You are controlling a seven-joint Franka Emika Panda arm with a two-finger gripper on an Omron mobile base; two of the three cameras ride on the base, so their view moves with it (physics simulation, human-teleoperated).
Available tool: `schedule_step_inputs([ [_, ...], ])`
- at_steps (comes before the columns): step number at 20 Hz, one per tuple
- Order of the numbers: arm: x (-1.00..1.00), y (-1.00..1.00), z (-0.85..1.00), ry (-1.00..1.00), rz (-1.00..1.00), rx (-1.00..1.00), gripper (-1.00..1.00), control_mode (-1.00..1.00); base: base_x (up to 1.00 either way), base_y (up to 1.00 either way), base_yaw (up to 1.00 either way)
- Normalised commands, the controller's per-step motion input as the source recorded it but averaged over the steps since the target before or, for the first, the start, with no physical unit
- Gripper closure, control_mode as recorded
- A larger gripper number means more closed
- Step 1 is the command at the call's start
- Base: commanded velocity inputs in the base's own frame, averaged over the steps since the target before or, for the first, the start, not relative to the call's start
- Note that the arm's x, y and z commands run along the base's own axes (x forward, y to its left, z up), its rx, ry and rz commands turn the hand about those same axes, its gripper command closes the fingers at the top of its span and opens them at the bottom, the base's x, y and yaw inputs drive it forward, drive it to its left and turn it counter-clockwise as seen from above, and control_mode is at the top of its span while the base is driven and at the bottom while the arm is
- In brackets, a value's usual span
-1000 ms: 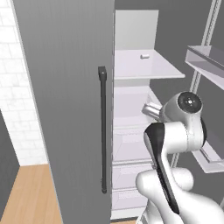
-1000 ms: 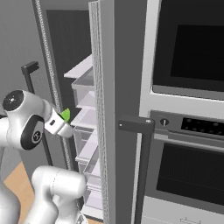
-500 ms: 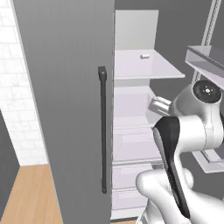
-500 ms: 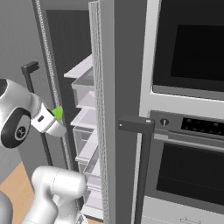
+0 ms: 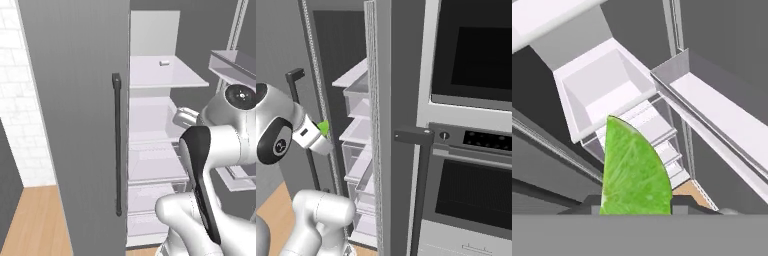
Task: Grab a lemon wedge from the fridge and one ice cube from the ice bowl, and put them in the glass of lemonade.
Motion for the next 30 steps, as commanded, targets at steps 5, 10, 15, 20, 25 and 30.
schedule_step_inputs([
  [5,0.0,0.0,0.0,0.0,0.0,0.0,1.0,1.0,-1.0,0.11,0.02],
  [10,0.0,0.0,0.0,0.0,0.0,0.0,1.0,1.0,-1.0,0.07,0.01],
  [15,0.0,0.0,0.0,0.0,0.0,0.0,1.0,1.0,-0.88,-0.77,0.0],
  [20,0.0,0.0,0.0,0.0,0.0,0.0,1.0,1.0,-0.33,-1.0,-0.08],
  [25,0.0,0.0,0.0,0.0,0.0,0.0,1.0,1.0,0.0,-1.0,-0.23],
  [30,0.0,0.0,0.0,0.0,0.0,0.0,1.0,1.0,0.21,-1.0,-0.42],
])
